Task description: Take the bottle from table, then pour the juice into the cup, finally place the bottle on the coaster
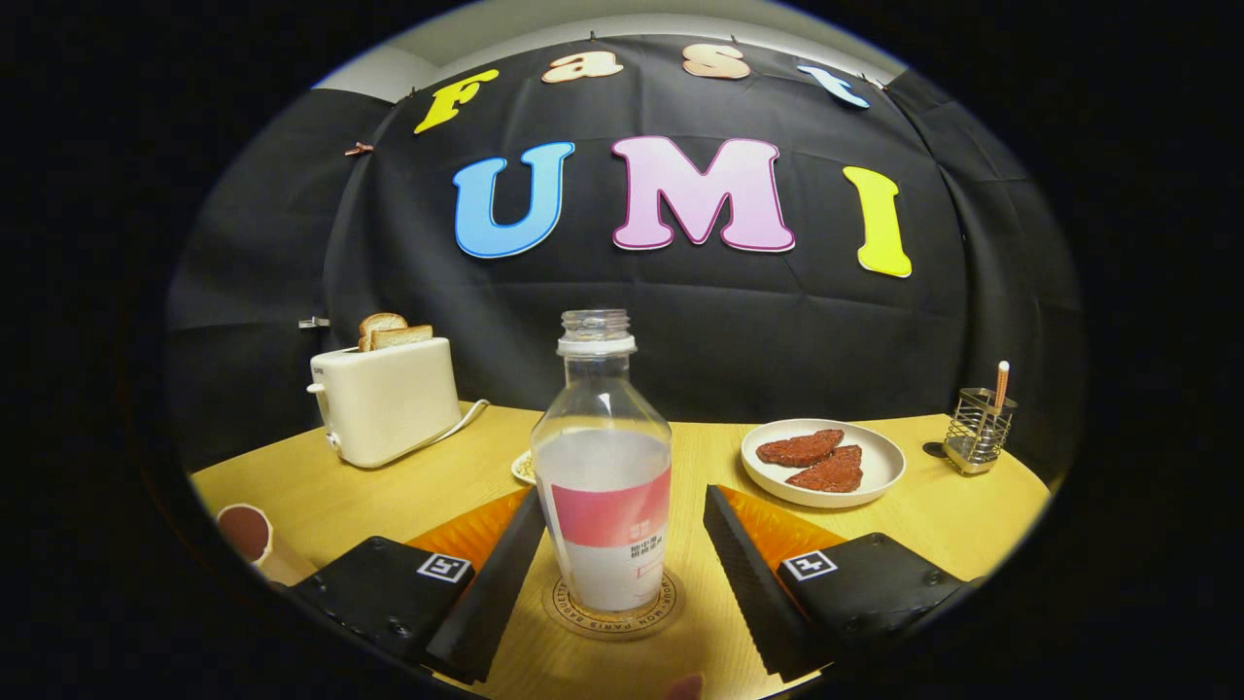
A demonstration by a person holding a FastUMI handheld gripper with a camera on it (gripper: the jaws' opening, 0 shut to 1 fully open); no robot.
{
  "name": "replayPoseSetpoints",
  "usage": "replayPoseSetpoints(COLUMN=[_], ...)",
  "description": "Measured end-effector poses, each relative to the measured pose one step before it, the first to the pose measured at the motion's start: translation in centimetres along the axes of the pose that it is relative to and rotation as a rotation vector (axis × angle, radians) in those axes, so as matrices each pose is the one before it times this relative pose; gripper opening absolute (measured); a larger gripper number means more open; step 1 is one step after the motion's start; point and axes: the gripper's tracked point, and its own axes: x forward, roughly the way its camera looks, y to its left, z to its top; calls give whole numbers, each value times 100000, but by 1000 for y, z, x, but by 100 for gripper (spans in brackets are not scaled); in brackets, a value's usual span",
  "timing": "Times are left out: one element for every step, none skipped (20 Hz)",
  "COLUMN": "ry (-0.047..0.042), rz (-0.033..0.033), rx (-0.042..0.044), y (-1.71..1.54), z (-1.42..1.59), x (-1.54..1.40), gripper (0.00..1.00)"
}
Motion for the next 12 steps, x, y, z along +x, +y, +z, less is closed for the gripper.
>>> replayPoseSetpoints(ry=[441, 339, 126, 449, 364, -26, -358, -1003, -1378, -1360, -370, -426], rz=[586, 837, 624, 435, 692, 511, 533, -30, -406, -1049, -126, -711], rx=[-653, -382, -206, -107, 117, 121, -43, -304, -790, -835, -233, -223], y=[225, 194, 169, 52, 260, 158, 178, 114, 3, -141, -79, -106], z=[-20, 62, 117, 188, 263, 514, 660, 901, 1033, 1064, 783, 971], x=[-543, -599, -715, -706, -875, -888, -1015, -1022, -1105, -1041, -1201, -1149], gripper=[100, 100, 100, 100, 100, 100, 100, 100, 100, 100, 99, 100])
